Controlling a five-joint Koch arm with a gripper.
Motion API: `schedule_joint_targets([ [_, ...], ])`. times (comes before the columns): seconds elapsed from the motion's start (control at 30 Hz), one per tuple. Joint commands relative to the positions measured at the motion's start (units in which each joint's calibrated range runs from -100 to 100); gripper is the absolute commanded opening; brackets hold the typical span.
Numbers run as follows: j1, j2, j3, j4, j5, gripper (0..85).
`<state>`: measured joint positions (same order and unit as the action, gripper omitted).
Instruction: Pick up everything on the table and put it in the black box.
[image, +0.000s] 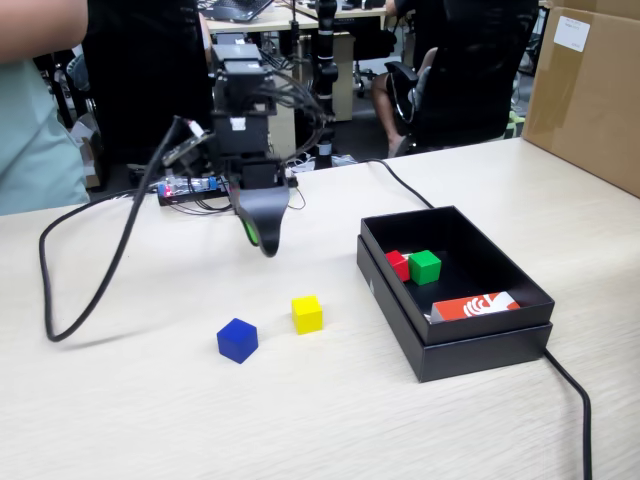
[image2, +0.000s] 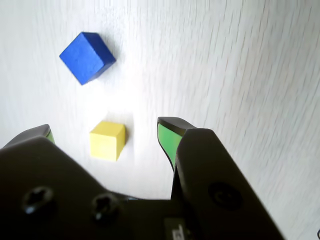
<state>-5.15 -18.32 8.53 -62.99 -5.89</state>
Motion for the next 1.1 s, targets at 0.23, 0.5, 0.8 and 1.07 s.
schedule_joint_targets([
  [0.23, -3.0, 19.8, 19.8, 2.5, -3.6, 43.0],
  [0.5, -3.6, 29.8, 25.1, 2.5, -4.9, 43.0],
  [0.8, -3.7, 40.5, 31.6, 1.9, -4.7, 26.9],
  [1.07, -4.1, 34.8, 30.1, 1.1, -3.8, 9.2],
])
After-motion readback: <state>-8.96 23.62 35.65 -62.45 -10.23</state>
